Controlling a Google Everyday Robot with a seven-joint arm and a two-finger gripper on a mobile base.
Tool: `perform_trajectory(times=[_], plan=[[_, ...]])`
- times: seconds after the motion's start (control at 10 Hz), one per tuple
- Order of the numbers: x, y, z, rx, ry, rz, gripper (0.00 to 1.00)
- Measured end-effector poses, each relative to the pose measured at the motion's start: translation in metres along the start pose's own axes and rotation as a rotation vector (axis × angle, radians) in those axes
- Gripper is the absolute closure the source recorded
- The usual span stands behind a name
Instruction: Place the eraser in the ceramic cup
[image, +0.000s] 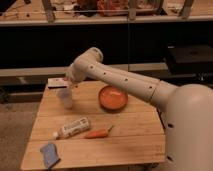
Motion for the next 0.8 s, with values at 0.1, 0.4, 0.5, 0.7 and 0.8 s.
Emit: perform_trajectory(times=[0.1, 0.4, 0.5, 0.7, 0.8], plan=[[0.005, -0.002, 0.001, -0.011, 0.021, 0.013, 1.0], [0.009, 0.002, 0.008, -0.066, 0.046, 0.047, 1.0], [0.008, 0.004, 0.011, -0.082, 0.054, 0.051, 1.0], [0.007, 0.008, 0.022, -0.131, 0.074, 0.063, 1.0], [0.01, 0.011, 0.029, -0.158, 0.089, 0.069, 1.0]])
